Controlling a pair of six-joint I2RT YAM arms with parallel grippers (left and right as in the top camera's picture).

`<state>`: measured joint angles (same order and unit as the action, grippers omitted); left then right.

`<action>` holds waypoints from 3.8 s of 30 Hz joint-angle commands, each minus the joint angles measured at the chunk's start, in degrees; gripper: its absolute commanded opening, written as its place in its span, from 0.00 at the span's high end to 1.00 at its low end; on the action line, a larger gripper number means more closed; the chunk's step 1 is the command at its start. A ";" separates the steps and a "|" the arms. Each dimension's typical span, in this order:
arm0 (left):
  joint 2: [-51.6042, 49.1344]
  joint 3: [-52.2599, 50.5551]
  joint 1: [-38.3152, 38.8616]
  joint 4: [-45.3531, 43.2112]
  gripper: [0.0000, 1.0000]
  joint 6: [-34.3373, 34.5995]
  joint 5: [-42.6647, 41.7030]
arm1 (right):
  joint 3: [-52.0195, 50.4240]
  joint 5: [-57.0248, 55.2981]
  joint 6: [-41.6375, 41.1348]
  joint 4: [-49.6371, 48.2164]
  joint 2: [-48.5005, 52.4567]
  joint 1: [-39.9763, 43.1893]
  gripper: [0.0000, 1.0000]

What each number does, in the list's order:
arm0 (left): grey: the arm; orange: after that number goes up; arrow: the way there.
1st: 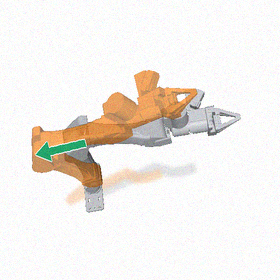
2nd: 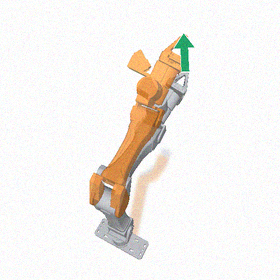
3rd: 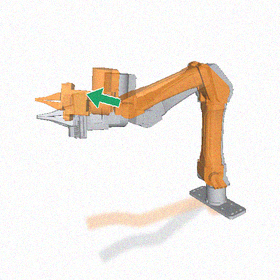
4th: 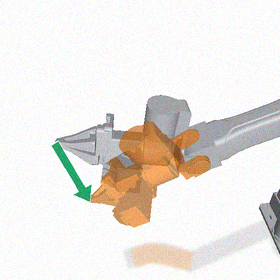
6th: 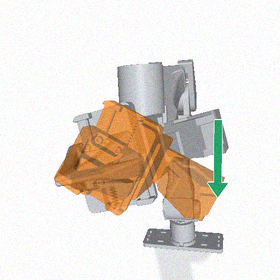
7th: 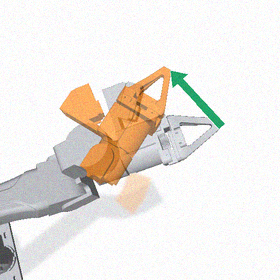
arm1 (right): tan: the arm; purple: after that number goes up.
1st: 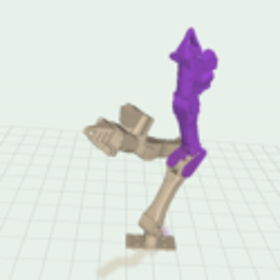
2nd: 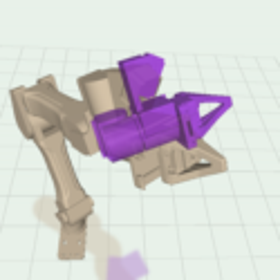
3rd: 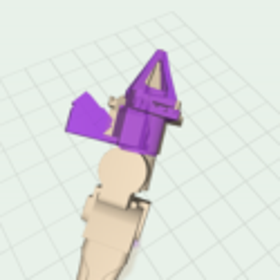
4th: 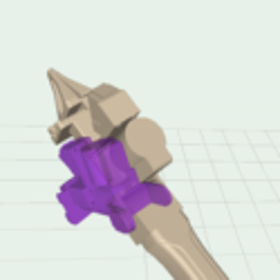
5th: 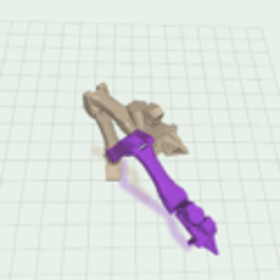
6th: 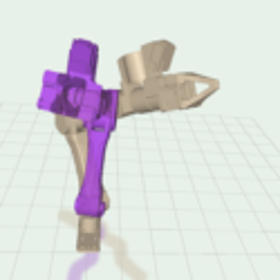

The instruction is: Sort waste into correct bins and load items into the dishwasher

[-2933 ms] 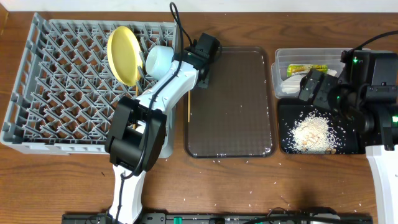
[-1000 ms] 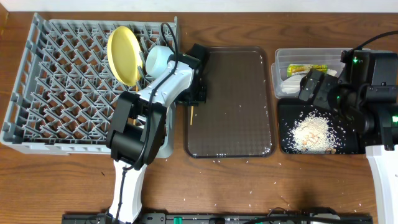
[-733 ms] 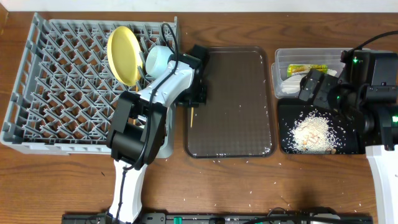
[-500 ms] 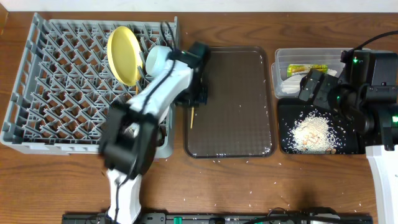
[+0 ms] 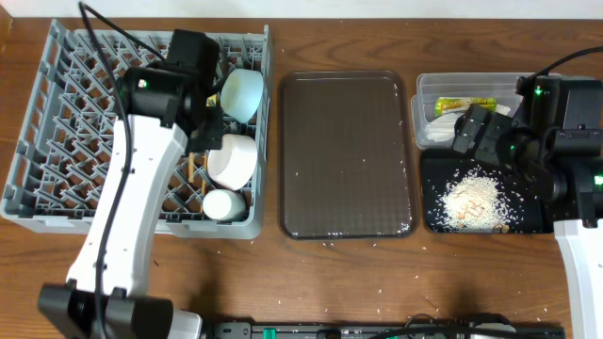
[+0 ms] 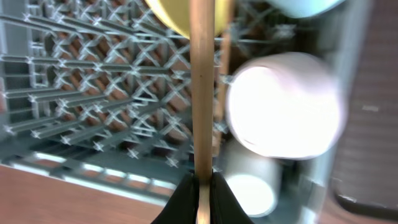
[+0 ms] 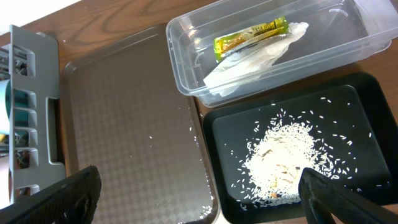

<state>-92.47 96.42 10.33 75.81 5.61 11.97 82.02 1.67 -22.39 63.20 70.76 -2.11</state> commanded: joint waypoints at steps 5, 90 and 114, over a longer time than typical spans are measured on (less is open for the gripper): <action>-6.36 -7.87 -2.56 -6.56 0.93 -10.93 4.70 | 0.24 -0.35 -0.50 0.02 -0.20 0.59 0.01; 89.99 -86.73 -13.73 -67.58 0.05 -12.68 -16.72 | 0.24 -0.35 -0.50 0.02 -0.20 0.59 0.01; 92.28 -95.89 -14.45 -71.67 0.05 -13.31 -16.92 | 0.24 -0.35 -0.50 0.02 -0.20 0.59 0.01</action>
<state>-0.62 2.24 -3.77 3.66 -6.52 -4.38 81.95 1.67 -22.39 63.20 70.76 -2.11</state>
